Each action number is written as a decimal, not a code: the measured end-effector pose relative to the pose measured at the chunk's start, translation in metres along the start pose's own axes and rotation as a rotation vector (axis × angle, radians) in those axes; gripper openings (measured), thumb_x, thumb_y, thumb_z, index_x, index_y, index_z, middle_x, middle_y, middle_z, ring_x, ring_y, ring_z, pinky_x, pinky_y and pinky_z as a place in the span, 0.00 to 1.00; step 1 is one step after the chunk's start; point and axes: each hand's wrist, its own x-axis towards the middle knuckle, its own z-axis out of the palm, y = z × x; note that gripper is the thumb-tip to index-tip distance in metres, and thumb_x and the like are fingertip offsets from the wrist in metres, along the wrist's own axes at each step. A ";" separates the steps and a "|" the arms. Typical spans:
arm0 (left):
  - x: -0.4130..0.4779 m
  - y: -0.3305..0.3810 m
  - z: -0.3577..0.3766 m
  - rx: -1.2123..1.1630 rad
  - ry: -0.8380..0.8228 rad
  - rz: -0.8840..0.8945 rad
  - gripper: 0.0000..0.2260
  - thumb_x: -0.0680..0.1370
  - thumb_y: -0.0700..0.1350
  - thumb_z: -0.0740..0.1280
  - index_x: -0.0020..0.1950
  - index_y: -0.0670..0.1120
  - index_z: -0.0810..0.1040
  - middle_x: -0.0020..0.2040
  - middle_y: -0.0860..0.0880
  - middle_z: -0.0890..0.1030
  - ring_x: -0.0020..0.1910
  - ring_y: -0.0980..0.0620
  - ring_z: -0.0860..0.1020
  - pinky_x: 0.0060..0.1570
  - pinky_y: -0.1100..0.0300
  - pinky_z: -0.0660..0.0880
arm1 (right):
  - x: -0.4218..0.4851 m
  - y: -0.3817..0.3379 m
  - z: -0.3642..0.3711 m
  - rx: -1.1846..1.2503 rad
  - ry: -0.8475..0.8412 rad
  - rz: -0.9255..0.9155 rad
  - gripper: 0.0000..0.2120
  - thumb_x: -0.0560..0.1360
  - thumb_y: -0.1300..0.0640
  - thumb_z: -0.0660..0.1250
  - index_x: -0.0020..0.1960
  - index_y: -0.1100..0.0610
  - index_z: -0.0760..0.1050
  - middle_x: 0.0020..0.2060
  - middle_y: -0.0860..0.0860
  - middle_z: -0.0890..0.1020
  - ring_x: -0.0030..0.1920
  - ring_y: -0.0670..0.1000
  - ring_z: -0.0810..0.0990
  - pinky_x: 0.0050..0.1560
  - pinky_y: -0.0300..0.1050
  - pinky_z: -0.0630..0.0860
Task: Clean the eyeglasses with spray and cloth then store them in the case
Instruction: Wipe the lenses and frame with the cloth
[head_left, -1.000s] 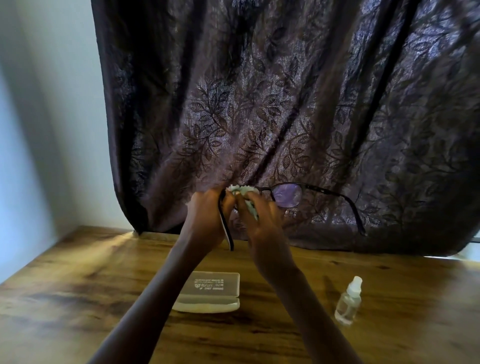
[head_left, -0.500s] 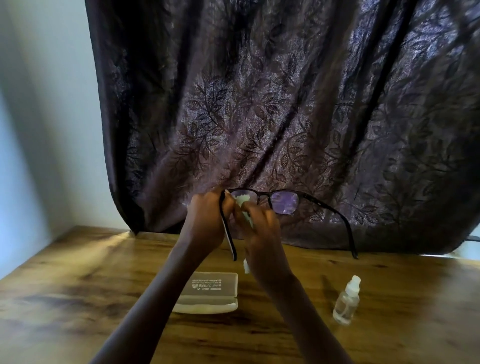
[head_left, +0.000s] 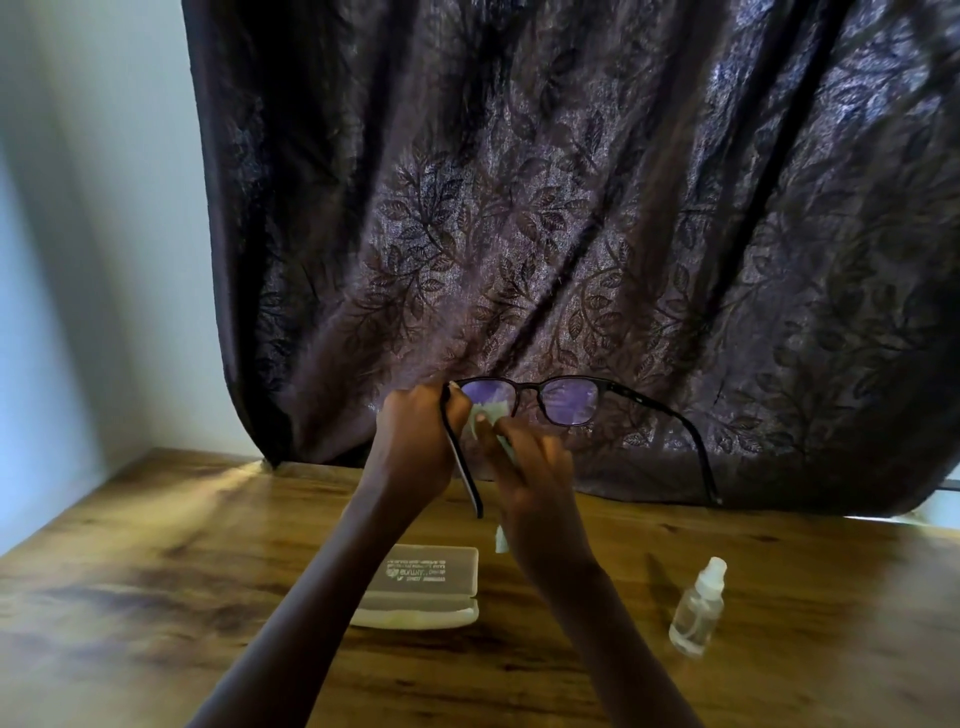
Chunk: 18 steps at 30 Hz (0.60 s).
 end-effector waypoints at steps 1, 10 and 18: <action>-0.001 0.000 -0.001 -0.039 0.033 -0.028 0.15 0.74 0.43 0.59 0.27 0.46 0.66 0.24 0.49 0.68 0.22 0.52 0.65 0.27 0.57 0.60 | 0.000 0.002 -0.001 0.006 0.005 0.026 0.20 0.67 0.67 0.57 0.56 0.63 0.78 0.51 0.58 0.80 0.45 0.51 0.67 0.38 0.40 0.75; 0.000 0.004 0.003 -0.107 -0.031 -0.058 0.10 0.76 0.41 0.63 0.35 0.40 0.73 0.29 0.45 0.75 0.27 0.48 0.71 0.31 0.51 0.71 | 0.013 -0.010 0.004 0.075 0.028 0.076 0.20 0.64 0.66 0.74 0.56 0.65 0.78 0.48 0.60 0.83 0.47 0.52 0.67 0.39 0.42 0.76; -0.001 0.001 -0.002 -0.058 -0.011 -0.087 0.14 0.77 0.41 0.60 0.31 0.41 0.69 0.26 0.46 0.70 0.23 0.51 0.65 0.28 0.55 0.63 | 0.009 0.005 -0.002 -0.058 0.064 0.091 0.20 0.68 0.65 0.56 0.55 0.63 0.79 0.46 0.58 0.84 0.46 0.52 0.68 0.37 0.40 0.74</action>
